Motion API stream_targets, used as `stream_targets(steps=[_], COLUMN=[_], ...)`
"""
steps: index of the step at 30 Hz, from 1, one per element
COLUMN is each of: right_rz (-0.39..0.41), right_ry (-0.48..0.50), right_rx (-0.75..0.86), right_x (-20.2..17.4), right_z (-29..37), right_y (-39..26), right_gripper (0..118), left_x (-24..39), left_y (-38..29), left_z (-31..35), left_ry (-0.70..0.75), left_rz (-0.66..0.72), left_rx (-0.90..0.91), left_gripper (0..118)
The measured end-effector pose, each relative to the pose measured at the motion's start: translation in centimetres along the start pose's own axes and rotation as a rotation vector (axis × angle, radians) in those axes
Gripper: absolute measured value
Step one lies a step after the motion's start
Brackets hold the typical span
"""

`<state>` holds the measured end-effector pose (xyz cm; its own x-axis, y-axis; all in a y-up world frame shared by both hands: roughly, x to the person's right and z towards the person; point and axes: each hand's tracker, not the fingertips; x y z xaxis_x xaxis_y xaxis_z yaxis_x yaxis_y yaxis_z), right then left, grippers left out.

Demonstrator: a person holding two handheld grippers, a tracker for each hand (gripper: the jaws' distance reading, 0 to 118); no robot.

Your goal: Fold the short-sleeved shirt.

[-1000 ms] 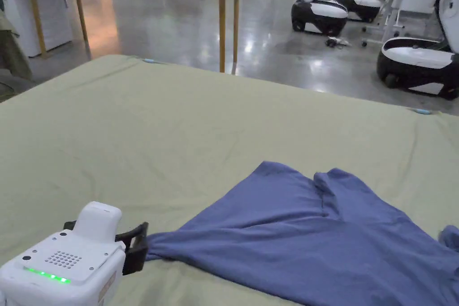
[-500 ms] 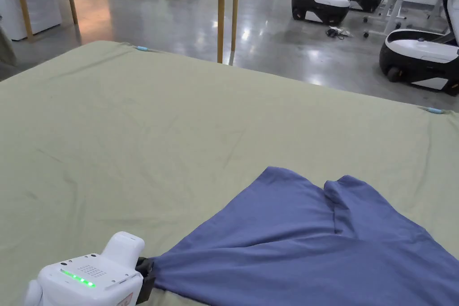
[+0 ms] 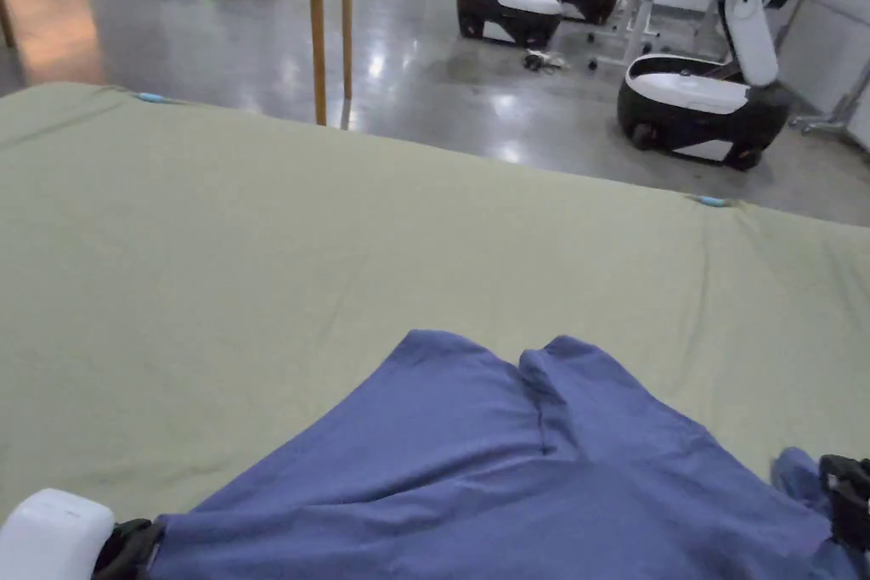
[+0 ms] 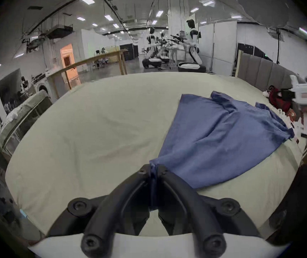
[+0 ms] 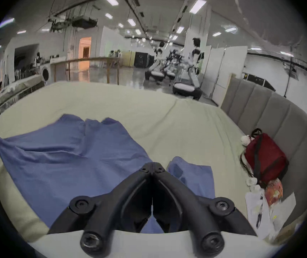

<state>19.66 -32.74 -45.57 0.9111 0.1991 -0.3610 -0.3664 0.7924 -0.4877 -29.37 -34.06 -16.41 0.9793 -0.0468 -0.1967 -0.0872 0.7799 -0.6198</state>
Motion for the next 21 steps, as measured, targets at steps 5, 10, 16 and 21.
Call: stream_targets(steps=[5, 10, 16, 21], right_rz=[0.023, 0.013, 0.033, 0.08], right_ry=[0.117, 0.183, 0.17, 0.208], right_rx=[-0.157, -0.227, -0.287, -0.309], right_x=[2.2, 1.4, -0.3, -2.1], right_z=[-8.8, -14.4, -18.6, -16.8], right_y=[2.0, 2.9, 2.7, 2.4], right_gripper=[93, 93, 93, 7], left_x=[1.0, 1.4, 1.5, 1.4], left_y=[0.6, 0.7, 0.7, 0.7], left_z=[0.3, -0.4, -1.1, -1.8], left_ry=[0.014, 0.03, 0.051, 0.054], left_rz=[-0.003, -0.007, 0.001, 0.013], left_rx=[0.008, -0.013, -0.034, -0.056], left_gripper=[4, 4, 4, 4])
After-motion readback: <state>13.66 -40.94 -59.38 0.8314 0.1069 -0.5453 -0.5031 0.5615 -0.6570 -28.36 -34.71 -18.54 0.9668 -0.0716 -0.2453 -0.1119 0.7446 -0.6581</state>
